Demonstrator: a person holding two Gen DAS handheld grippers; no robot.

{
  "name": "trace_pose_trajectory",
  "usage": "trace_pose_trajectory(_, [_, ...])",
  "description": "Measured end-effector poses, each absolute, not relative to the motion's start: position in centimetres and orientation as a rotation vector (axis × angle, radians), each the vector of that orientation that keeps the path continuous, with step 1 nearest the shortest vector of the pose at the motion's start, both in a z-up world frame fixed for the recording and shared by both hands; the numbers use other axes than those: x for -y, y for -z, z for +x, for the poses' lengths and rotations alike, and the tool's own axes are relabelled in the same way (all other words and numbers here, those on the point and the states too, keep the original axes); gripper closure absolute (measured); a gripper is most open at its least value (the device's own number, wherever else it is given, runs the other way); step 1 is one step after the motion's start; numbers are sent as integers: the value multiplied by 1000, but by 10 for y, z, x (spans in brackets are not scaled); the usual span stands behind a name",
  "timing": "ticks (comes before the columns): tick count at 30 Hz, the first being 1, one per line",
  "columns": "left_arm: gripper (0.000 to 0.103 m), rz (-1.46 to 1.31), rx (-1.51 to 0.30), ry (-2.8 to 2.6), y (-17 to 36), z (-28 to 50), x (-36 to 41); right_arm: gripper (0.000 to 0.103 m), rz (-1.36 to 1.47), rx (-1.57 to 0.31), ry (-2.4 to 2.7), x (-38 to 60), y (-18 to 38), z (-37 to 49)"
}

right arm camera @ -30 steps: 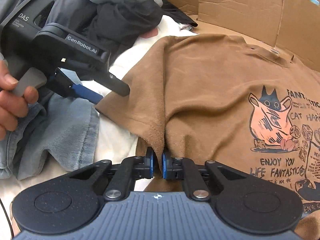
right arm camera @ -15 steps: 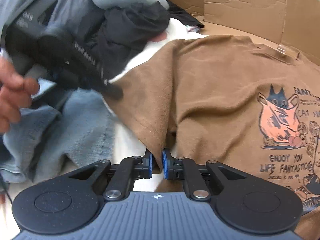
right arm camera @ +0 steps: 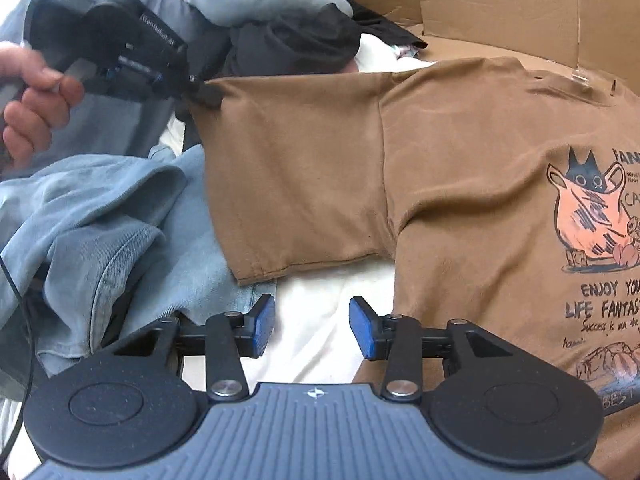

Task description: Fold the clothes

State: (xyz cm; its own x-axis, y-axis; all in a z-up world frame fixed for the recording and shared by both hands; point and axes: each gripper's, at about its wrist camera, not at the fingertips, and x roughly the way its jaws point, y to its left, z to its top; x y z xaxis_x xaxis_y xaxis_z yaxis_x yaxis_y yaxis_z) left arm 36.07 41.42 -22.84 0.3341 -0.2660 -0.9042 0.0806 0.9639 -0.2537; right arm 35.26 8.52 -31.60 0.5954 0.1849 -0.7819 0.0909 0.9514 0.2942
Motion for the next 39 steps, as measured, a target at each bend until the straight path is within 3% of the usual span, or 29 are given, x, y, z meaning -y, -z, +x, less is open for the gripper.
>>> trace_pose_trajectory(6, [100, -174, -1223, 217, 238, 363, -416, 55, 185, -899, -83, -102, 312, 363])
trace_pose_trajectory(17, [100, -155, -1231, 216, 249, 365, -412, 55, 211, -898, -173, -119, 318, 377])
trace_pose_trajectory(18, [100, -152, -1232, 217, 248, 364, -415, 57, 212, -909, -181, -120, 322, 379])
trace_pose_trajectory(22, [100, -156, -1235, 212, 251, 365, -416, 83, 235, -943, -197, -122, 335, 384])
trace_pose_trajectory(24, [100, -159, -1232, 213, 250, 365, -416, 85, 244, -932, -197, -120, 333, 383])
trace_pose_trajectory(32, [100, -160, -1219, 223, 245, 365, -415, 84, 157, -911, -144, -125, 315, 376])
trace_pose_trajectory(39, [100, -152, -1221, 228, 248, 365, -413, 65, 84, -890, -113, -133, 313, 376])
